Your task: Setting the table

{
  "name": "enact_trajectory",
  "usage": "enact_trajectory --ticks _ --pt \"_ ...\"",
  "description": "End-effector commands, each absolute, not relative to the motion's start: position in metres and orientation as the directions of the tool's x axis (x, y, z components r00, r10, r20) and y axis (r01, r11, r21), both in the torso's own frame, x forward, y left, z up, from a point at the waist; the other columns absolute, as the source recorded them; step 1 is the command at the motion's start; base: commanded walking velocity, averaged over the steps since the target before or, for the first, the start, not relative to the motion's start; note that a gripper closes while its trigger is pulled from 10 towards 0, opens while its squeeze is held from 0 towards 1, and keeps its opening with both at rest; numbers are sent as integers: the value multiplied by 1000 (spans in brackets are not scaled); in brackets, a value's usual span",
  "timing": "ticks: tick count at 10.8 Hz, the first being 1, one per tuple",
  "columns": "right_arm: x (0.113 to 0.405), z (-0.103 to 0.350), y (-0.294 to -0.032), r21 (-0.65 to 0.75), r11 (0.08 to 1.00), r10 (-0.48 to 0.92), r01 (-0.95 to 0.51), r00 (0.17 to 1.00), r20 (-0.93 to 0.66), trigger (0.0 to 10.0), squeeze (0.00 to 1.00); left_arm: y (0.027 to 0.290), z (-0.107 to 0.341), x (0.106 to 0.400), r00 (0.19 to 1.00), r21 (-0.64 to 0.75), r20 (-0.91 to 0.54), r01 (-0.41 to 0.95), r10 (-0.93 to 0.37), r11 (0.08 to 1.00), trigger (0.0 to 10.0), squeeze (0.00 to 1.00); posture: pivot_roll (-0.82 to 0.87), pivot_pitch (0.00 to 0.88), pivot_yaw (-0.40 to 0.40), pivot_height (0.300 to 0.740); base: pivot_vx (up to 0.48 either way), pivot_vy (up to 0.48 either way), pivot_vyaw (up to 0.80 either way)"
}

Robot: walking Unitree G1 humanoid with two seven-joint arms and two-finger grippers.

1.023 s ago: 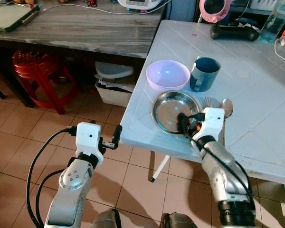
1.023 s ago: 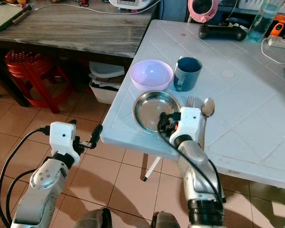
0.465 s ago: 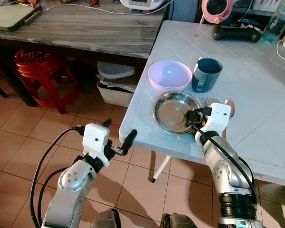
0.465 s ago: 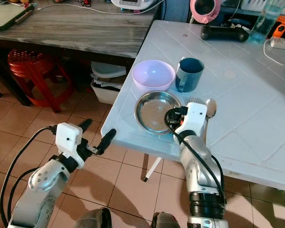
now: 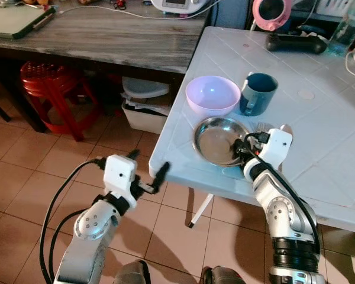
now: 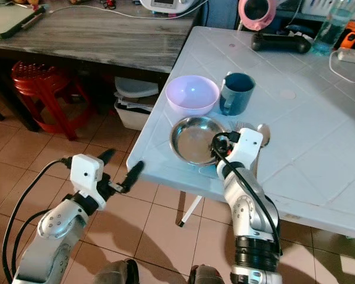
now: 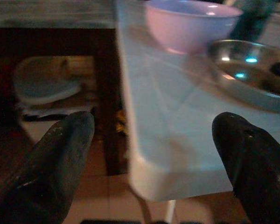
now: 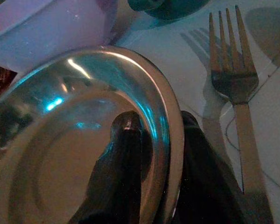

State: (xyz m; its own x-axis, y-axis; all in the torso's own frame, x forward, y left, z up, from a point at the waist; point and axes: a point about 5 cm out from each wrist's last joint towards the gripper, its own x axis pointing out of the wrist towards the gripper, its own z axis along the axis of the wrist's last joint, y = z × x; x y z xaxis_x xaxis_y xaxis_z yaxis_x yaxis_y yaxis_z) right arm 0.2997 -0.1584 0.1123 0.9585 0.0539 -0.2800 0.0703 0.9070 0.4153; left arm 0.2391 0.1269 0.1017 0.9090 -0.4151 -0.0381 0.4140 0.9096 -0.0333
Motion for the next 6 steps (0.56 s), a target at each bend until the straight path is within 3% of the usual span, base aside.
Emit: enact_trajectory --ticks 1,3,6 --pt "294 104 -151 461 884 91 73 941 -325 0 0 136 100 242 938 -26 -41 343 -344 939 10000 0 -15 87 28 740 0 480 0" --pt "292 111 -143 505 863 139 26 947 -288 0 0 139 99 244 950 116 -46 312 -308 943 10000 0 -16 82 23 740 0 480 0" --pt "289 116 -142 473 881 148 -19 960 -239 0 0 133 99 254 964 113 -19 265 -265 958 10000 0 -29 39 12 740 0 480 0"
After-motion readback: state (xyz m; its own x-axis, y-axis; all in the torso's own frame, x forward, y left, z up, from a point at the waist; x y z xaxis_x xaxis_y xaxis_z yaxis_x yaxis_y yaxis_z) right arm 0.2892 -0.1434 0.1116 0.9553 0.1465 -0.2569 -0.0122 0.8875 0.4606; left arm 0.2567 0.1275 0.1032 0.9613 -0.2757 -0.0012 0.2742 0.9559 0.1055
